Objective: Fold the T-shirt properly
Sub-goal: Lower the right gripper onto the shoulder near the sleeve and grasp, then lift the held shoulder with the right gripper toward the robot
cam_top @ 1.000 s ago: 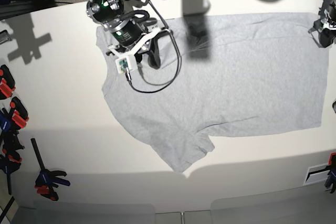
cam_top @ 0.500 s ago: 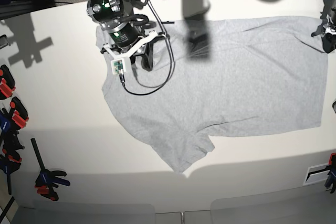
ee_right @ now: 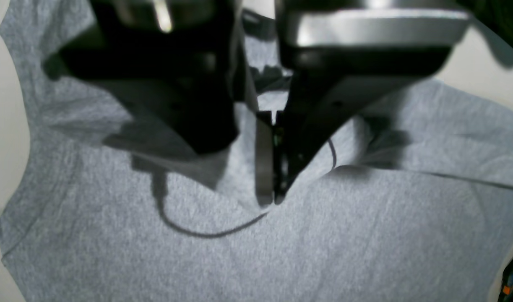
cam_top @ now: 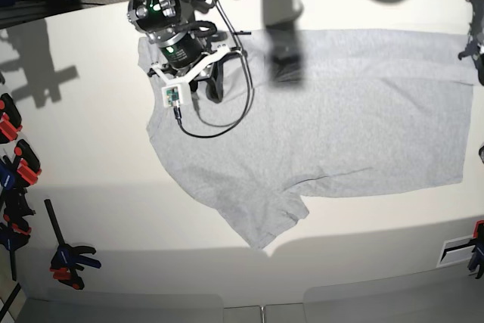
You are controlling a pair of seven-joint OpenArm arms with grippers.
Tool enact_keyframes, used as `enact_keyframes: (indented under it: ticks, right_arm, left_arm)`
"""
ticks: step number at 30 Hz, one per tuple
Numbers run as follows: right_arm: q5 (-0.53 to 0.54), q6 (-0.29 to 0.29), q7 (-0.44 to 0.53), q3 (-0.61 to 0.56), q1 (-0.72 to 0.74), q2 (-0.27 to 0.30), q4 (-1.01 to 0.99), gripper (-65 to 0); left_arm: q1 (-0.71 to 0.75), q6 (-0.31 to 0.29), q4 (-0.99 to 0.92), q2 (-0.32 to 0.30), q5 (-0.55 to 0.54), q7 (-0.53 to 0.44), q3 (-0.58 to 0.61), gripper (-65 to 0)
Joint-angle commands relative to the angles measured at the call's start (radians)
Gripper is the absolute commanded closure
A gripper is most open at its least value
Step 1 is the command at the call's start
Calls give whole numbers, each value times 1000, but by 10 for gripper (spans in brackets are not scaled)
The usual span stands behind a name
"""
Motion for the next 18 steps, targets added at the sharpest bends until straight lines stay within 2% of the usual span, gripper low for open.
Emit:
enact_keyframes:
  ticks: [1, 12, 18]
  right_arm:
    - [7, 2, 26, -2, 7, -4, 17, 0]
    - [-10, 1, 33, -2, 11, -4, 5, 0]
    - [-19, 1, 38, -14, 51, -4, -93, 0]
  left_arm:
    - [-2, -7, 16, -33, -19, -20, -10, 0]
    - [4, -7, 16, -38, 18, -1, -10, 0]
    - [7, -7, 16, -37, 19, 0, -10, 0]
